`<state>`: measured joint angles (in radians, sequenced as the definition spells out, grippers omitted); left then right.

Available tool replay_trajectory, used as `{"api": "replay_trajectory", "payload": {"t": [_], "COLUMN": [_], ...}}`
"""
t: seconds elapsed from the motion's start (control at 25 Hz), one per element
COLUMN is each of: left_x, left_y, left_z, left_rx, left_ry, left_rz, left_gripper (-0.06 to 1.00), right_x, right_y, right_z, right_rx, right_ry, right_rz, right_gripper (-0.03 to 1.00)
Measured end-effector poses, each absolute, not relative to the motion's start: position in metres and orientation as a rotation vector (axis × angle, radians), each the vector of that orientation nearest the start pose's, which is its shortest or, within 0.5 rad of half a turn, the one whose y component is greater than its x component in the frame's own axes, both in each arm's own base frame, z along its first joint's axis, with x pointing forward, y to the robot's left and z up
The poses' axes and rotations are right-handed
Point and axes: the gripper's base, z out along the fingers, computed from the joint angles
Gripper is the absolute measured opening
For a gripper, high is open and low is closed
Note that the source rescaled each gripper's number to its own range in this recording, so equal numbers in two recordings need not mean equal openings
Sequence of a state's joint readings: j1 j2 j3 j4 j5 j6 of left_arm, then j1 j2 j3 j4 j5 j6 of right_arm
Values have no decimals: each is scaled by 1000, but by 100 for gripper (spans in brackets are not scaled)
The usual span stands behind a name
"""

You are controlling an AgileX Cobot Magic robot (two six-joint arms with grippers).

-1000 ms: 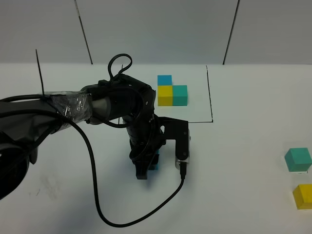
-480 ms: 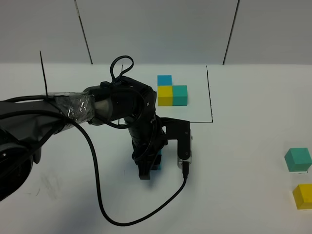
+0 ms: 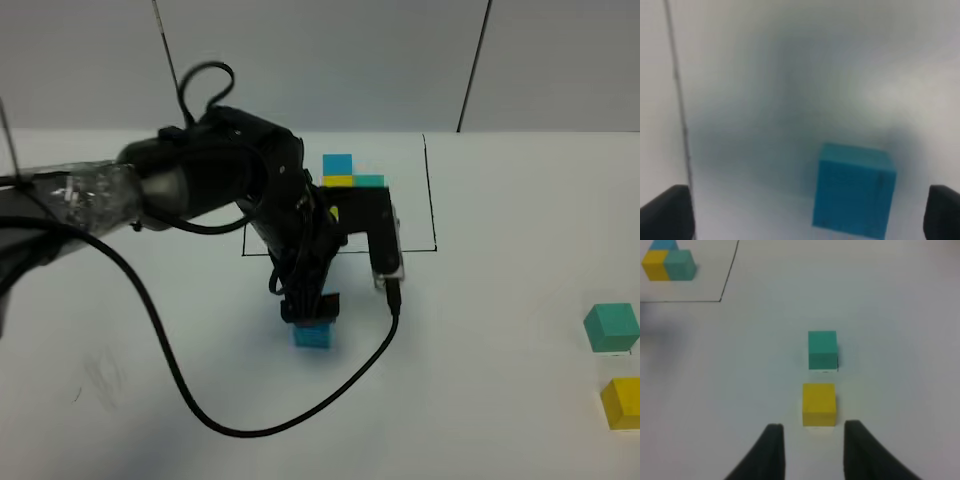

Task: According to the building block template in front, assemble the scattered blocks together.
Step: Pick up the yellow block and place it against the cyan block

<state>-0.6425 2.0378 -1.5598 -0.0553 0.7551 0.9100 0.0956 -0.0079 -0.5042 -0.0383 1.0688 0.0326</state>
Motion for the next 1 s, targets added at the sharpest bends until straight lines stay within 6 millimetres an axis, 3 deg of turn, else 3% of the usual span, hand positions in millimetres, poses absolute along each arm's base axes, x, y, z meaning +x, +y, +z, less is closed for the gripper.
{"api": "replay_trajectory", "payload": {"t": [0.12, 0.24, 0.36, 0.48, 0.64, 0.84, 1.0], "left_x": [340, 333, 324, 301, 250, 175, 106], "left_y": [-254, -226, -179, -124, -67, -30, -3], "left_z": [254, 310, 361, 405, 445, 475, 480], "left_rx": [1707, 1488, 1204, 969, 768, 640, 539], "left_ry": [1974, 1986, 2050, 2129, 2221, 2123, 2012], "left_rz": [52, 157, 268, 392, 483, 470, 429], "left_gripper": [99, 98, 96, 95, 91, 87, 83], "right_x": [-7, -7, -7, -7, -7, -7, -7], "right_y": [-4, -4, -4, -4, -4, -4, -4], "right_z": [278, 278, 278, 278, 278, 278, 278], "right_rx": [-62, -62, -62, -62, -62, -62, -62], "right_ry": [2039, 2039, 2039, 2039, 2039, 2039, 2039], "right_rz": [35, 35, 35, 35, 35, 35, 35], "right_gripper": [0, 0, 0, 0, 0, 0, 0]}}
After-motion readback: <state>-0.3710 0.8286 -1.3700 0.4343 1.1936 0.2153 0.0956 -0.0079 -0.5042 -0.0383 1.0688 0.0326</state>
